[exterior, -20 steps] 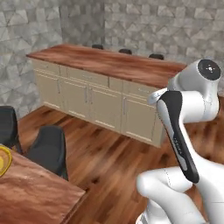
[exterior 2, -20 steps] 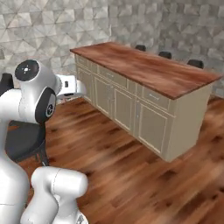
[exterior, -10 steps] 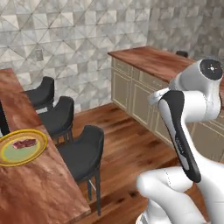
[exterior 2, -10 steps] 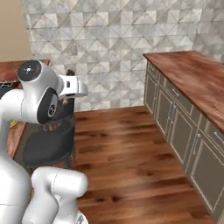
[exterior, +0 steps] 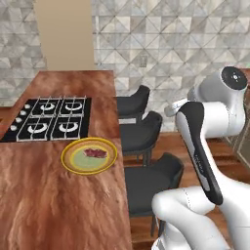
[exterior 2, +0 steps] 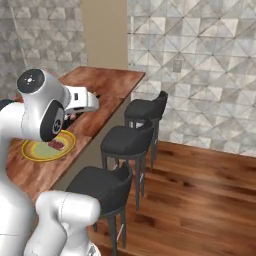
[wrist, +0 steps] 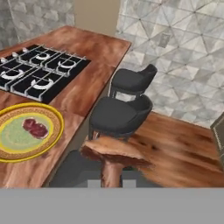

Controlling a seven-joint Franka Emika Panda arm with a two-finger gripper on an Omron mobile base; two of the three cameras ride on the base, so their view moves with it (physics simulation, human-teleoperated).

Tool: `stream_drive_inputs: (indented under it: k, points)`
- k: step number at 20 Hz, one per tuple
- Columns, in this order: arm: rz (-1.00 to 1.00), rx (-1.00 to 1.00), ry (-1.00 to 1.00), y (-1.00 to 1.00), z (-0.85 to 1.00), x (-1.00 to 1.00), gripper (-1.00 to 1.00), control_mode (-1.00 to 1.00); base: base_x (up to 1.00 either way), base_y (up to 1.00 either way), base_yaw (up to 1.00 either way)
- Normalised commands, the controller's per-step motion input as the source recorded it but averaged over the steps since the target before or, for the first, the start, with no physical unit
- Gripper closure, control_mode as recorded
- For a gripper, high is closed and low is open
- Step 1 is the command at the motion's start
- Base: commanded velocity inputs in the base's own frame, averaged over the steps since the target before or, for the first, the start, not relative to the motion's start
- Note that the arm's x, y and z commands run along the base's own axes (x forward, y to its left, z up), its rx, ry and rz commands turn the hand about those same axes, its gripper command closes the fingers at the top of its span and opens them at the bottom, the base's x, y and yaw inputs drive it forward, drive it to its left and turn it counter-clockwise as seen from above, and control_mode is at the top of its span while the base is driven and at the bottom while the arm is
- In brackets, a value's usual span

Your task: Take the cheese, steak, and mushroom from the fridge and place them on the plate on the dining counter to create an appetizer plate.

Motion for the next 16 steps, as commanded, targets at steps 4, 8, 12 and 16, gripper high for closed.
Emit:
stream_drive_inputs:
  k: [4, 8, 12, 16]
  points:
    - [0.0, 0.0, 0.0, 0.0, 0.0, 0.0, 1.0, 1.0, 0.88, -0.16, 0.68]
    - [0.0, 0.0, 0.0, 0.0, 0.0, 0.0, 1.0, 1.0, 0.73, 0.0, 0.59]
    - [0.0, 0.0, 0.0, 0.0, 0.0, 0.0, 1.0, 1.0, 0.56, 0.05, 0.37]
    - [0.13, 0.0, 0.07, 0.15, -0.31, 0.16, 1.0, -1.0, 0.22, 0.12, 0.14]
